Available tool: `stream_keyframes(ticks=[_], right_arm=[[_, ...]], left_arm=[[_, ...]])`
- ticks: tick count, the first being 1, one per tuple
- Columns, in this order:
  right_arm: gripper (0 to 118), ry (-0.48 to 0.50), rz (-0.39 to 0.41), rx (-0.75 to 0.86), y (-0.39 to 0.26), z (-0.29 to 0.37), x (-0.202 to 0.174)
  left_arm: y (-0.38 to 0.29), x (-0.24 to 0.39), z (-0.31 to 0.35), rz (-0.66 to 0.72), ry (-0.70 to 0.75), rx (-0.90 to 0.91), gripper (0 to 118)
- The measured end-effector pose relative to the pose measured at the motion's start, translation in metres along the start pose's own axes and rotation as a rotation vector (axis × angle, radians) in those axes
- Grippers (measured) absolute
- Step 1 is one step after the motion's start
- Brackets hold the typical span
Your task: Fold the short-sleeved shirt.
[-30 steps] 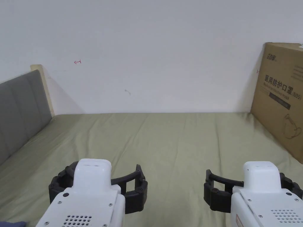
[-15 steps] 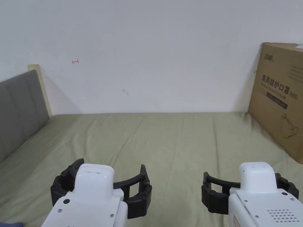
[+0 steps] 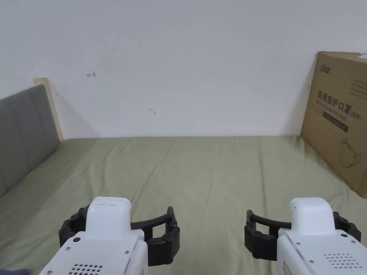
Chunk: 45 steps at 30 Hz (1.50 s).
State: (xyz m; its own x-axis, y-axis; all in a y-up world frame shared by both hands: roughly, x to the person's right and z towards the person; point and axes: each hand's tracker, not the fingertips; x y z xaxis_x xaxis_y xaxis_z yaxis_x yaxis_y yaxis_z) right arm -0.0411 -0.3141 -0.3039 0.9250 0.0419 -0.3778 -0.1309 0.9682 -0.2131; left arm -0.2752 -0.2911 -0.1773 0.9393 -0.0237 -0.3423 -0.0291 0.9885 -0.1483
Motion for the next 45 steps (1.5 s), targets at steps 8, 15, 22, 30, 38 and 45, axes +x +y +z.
stream_keyframes(ticks=[8, 15, 22, 30, 38, 45], right_arm=[[117, 0.006, 0.009, -0.004, -0.0005, -0.0004, -0.0020], [117, 0.004, 0.008, -0.008, -0.0005, -0.0008, -0.0011], [117, 0.003, 0.011, -0.016, -0.0024, -0.0018, -0.0013], [117, 0.004, 0.002, -0.025, -0.0040, -0.0031, -0.0002], [117, 0.001, 0.001, -0.023, -0.0042, -0.0034, 0.0026], [117, 0.003, -0.014, -0.030, -0.0058, -0.0041, 0.0024]], left_arm=[[-0.0010, 0.0040, 0.0006, -0.021, -0.001, -0.007, 118], [-0.0007, 0.0036, 0.0002, -0.002, 0.002, -0.017, 118], [-0.0023, 0.0051, -0.0009, -0.006, -0.003, -0.036, 118], [-0.0024, 0.0064, -0.0012, -0.012, 0.001, -0.035, 118], [-0.0037, 0.0060, -0.0025, 0.003, -0.002, -0.047, 118], [-0.0030, 0.0043, -0.0035, -0.004, 0.001, -0.050, 118]])
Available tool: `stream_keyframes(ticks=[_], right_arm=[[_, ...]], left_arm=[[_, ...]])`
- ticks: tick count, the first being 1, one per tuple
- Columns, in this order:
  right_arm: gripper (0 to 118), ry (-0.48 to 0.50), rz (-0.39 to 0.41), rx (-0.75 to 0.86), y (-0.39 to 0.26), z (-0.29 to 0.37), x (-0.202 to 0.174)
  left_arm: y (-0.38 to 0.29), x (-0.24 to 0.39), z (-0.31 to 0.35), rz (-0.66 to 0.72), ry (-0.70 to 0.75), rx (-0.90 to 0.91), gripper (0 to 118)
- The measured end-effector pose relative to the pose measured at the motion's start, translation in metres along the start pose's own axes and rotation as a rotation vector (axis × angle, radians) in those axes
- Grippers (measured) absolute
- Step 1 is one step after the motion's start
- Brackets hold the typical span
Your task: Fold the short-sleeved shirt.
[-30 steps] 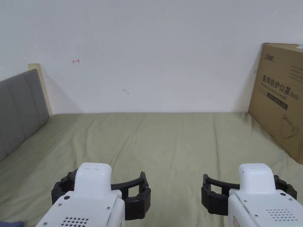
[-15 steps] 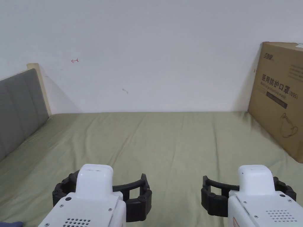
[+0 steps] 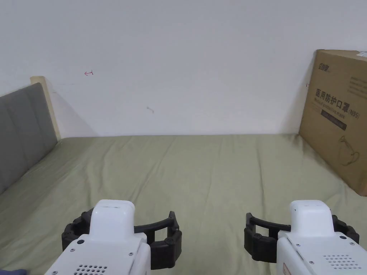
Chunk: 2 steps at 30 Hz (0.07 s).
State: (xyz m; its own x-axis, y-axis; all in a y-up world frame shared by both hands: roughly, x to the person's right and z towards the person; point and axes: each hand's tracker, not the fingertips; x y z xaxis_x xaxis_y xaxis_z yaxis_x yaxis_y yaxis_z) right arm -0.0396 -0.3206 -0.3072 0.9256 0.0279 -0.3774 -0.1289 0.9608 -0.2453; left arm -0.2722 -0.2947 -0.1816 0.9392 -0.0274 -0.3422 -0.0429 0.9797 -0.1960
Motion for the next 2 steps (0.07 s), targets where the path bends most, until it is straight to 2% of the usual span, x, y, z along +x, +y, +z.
stream_keyframes(ticks=[2], right_arm=[[117, -0.002, 0.008, 0.000, -0.0004, 0.0001, -0.0009]], left_arm=[[0.0016, -0.0030, 0.0002, 0.027, -0.015, -0.003, 118]])
